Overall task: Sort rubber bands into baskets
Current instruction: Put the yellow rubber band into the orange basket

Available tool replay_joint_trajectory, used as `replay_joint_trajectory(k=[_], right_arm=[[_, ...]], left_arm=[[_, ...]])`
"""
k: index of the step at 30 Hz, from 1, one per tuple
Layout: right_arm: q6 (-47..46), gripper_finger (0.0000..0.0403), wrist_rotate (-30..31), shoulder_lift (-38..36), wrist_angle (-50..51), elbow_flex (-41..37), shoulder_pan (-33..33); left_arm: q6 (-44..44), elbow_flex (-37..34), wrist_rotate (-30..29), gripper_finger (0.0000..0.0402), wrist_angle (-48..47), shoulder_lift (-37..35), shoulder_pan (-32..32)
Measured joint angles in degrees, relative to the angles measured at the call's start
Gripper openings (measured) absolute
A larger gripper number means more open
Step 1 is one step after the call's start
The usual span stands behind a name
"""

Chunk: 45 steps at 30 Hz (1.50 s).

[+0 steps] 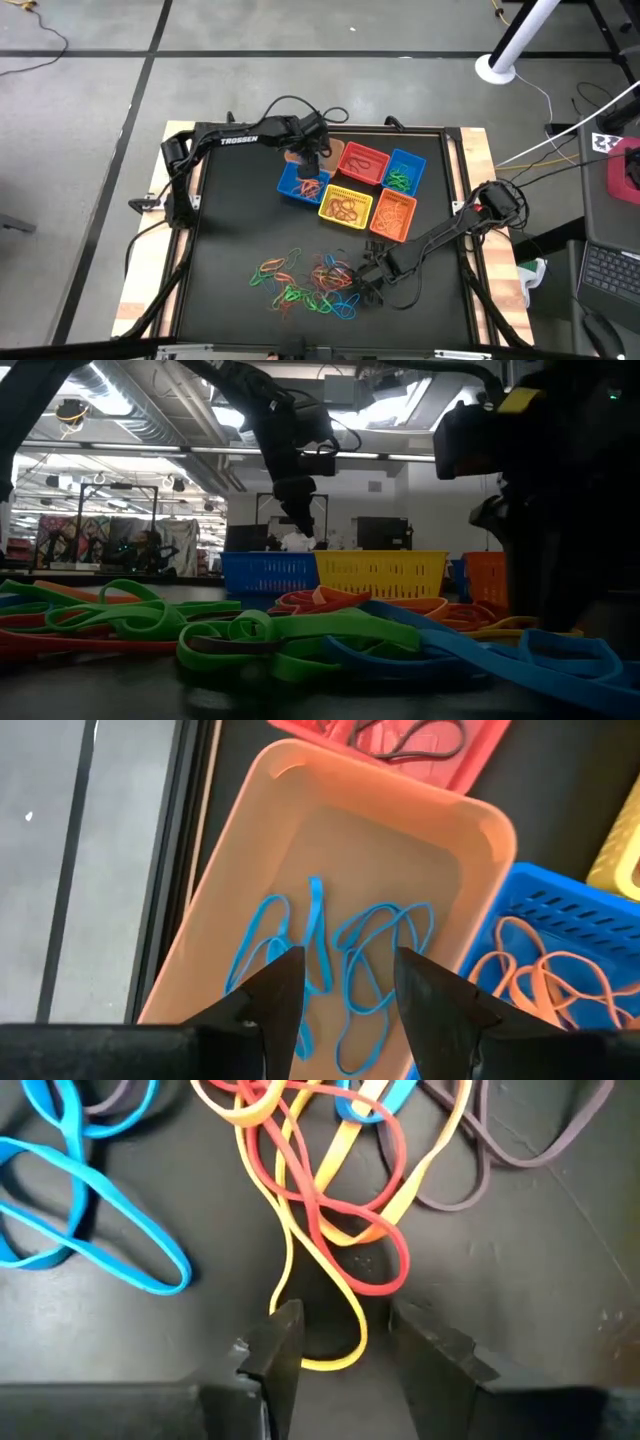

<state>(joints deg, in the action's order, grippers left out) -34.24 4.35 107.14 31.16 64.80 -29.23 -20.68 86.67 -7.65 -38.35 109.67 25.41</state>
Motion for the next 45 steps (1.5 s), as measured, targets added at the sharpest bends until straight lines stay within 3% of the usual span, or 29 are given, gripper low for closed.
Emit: replay_joint_trajectory(k=[6,13,19,27,36,45], right_arm=[[0.0,0.0132,-0.8,0.3,0.0,0.1,0.0],[0.0,0.0012,-3.1,0.4,0.3,0.6,1.0],[2.0,0.0008,-7.4,0.5,11.7,5.2,3.6],[10.1,0.0003,-7.1,-0.9,35.5,17.8,6.6],[18.0,0.0002,3.0,-3.5,55.0,31.3,9.2],[19.9,0.0001,11.4,-11.3,58.9,32.3,13.9]], left_arm=[[-2.7,0.0,0.0,0.0153,0.0,0.0,-1.4],[-3.9,0.0,0.0,0.0153,0.0,0.0,-3.2],[-3.9,0.0,0.0,0.0153,-0.1,0.0,-5.0],[-6.8,0.0,0.0,0.0153,-3.8,-3.3,-8.5],[-6.6,0.0,0.1,0.0153,-9.6,-11.0,-12.1],[-2.1,0.0,0.3,0.0153,-14.4,-17.9,-14.7]])
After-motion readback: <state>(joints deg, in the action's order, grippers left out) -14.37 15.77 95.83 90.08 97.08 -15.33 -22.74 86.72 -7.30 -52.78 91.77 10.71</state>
